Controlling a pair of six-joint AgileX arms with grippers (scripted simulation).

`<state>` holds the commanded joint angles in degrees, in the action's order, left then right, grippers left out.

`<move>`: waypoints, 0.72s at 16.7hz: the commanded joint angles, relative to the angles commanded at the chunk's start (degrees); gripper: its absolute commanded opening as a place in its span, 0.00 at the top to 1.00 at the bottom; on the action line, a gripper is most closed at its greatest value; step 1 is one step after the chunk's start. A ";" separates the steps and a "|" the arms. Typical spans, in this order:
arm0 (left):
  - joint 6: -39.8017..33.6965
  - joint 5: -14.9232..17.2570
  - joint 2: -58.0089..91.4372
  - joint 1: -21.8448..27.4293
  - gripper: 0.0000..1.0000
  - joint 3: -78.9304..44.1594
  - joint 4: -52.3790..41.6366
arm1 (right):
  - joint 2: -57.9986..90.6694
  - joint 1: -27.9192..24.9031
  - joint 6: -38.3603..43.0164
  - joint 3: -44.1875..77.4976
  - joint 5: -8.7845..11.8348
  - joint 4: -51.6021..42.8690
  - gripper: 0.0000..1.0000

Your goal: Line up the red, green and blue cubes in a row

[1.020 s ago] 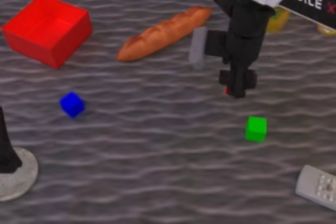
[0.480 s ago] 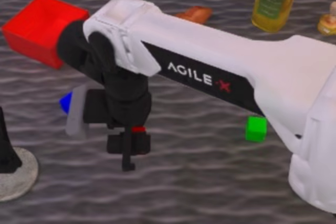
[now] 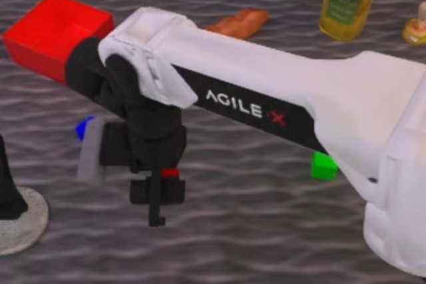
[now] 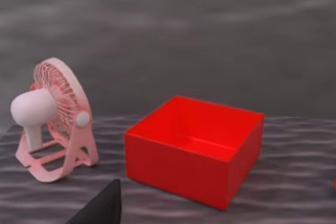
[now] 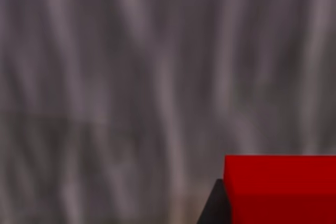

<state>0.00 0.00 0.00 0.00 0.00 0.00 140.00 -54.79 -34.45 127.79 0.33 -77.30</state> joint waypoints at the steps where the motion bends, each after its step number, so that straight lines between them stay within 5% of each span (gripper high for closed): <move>1: 0.00 0.00 0.00 0.00 0.00 0.00 0.00 | 0.13 0.03 0.07 -1.75 -0.01 1.90 1.00; 11: 0.00 0.00 0.00 0.00 0.00 0.00 0.00 | 1.23 -0.17 0.10 -11.61 -0.08 12.65 1.00; 12: 0.00 0.00 0.00 0.00 0.00 0.00 0.00 | 1.23 -0.17 0.10 -11.61 -0.08 12.65 0.92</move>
<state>0.00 0.00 0.00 0.00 0.00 0.00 141.23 -54.96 -34.35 116.18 0.25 -64.64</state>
